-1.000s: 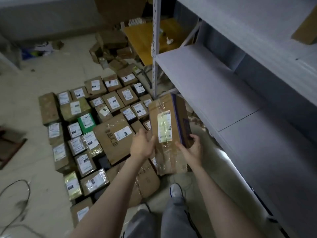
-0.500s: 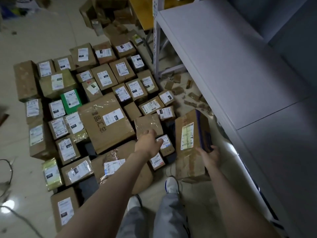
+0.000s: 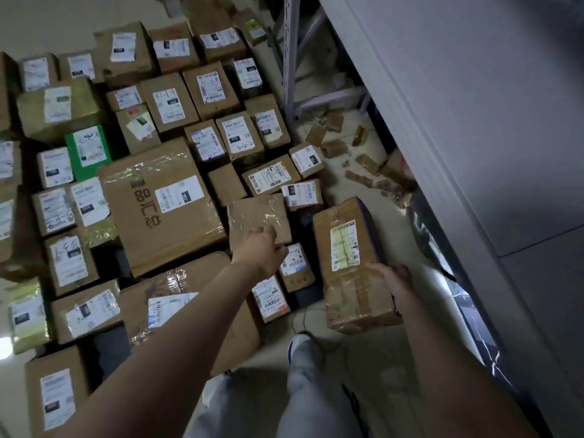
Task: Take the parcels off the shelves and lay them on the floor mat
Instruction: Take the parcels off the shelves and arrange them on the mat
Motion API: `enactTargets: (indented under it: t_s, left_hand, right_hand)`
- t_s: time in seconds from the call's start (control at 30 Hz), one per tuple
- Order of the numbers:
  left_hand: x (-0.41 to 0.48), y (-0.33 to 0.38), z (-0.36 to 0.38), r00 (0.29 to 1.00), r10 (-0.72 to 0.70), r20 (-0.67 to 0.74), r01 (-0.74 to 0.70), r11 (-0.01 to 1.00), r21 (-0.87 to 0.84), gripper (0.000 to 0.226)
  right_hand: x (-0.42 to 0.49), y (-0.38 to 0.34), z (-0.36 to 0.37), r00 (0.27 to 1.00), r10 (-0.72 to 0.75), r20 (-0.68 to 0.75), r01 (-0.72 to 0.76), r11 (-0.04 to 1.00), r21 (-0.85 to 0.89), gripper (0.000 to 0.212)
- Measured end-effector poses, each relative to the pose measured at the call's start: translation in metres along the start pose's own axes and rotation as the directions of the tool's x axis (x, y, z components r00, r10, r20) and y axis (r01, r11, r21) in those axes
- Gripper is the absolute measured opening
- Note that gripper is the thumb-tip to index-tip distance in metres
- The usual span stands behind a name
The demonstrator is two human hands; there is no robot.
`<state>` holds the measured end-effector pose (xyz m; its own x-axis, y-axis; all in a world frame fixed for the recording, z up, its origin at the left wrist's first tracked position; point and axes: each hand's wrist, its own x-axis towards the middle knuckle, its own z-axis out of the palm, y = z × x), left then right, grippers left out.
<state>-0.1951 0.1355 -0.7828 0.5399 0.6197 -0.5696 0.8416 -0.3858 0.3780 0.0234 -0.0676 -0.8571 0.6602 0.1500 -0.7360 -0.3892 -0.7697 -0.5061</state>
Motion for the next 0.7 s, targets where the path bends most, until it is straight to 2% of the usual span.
enactTargets:
  t_s: [0.1, 0.2, 0.27, 0.37, 0.43, 0.57, 0.7]
  left_hand:
    - [0.017, 0.004, 0.022, 0.999, 0.022, 0.029, -0.024, 0.999, 0.046, 0.046]
    - [0.035, 0.008, 0.038, 0.998, 0.050, 0.049, -0.050, 0.999, -0.006, 0.045]
    - [0.046, 0.007, 0.045, 0.997, 0.054, 0.047, -0.054, 0.999, -0.010, 0.046]
    - [0.059, 0.005, 0.050, 0.997, 0.068, 0.041, -0.068, 0.998, 0.001, 0.046]
    - [0.065, 0.005, 0.052, 0.996, 0.083, 0.034, -0.083, 0.997, 0.001, 0.044]
    - [0.069, 0.004, 0.054, 0.995, 0.091, 0.032, -0.090, 0.996, -0.018, 0.046]
    - [0.065, 0.003, 0.049, 0.996, 0.087, 0.035, -0.086, 0.996, -0.024, 0.049]
  right_hand:
    - [0.028, 0.008, 0.002, 0.997, -0.009, 0.078, 0.013, 0.999, -0.051, 0.046]
    - [0.048, 0.010, 0.010, 0.989, -0.014, 0.148, 0.024, 0.997, -0.072, 0.058]
    - [0.058, 0.011, 0.019, 0.984, -0.018, 0.179, 0.030, 0.998, -0.061, 0.059]
    - [0.071, 0.008, 0.036, 0.982, -0.035, 0.186, 0.036, 0.999, -0.002, 0.039]
    - [0.076, 0.004, 0.048, 0.982, -0.096, 0.163, 0.093, 0.995, 0.028, 0.027]
    - [0.075, -0.010, 0.071, 0.980, -0.158, 0.120, 0.159, 0.987, 0.005, 0.007]
    - [0.071, -0.026, 0.088, 0.956, -0.270, 0.111, 0.285, 0.947, -0.147, 0.025]
